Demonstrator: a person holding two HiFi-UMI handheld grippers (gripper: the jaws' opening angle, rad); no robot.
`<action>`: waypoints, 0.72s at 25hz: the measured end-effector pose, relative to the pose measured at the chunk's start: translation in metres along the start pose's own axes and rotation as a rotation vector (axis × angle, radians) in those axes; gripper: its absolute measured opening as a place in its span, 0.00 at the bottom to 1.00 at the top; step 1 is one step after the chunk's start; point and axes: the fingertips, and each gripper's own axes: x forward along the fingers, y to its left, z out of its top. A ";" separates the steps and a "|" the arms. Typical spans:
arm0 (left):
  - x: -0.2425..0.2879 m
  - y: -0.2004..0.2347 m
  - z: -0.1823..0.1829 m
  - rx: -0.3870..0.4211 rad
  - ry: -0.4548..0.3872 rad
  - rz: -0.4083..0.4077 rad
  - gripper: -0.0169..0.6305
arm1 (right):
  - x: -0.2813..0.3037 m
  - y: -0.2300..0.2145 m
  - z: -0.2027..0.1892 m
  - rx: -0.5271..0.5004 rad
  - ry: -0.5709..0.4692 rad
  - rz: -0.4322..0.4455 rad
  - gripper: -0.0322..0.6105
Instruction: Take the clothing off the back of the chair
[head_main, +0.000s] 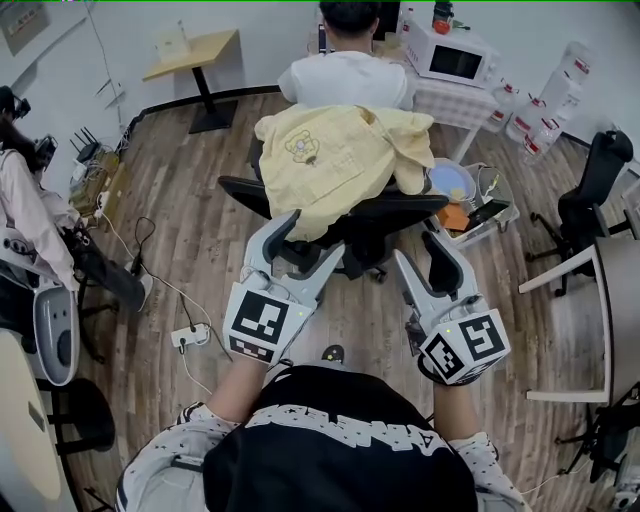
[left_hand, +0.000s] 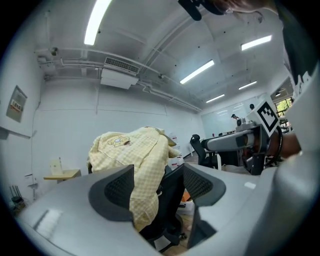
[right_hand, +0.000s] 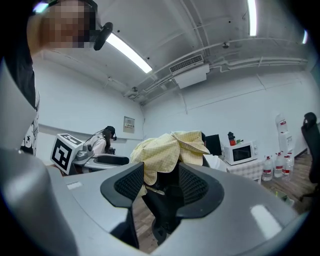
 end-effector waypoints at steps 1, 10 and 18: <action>0.002 0.003 -0.002 -0.005 0.007 0.007 0.48 | 0.004 -0.003 0.001 0.001 0.005 0.003 0.41; 0.021 0.015 -0.005 0.002 0.008 0.038 0.49 | 0.044 -0.028 0.009 0.003 -0.003 0.001 0.45; 0.025 0.025 -0.002 0.007 -0.013 0.061 0.42 | 0.080 -0.038 0.007 -0.003 0.021 0.037 0.45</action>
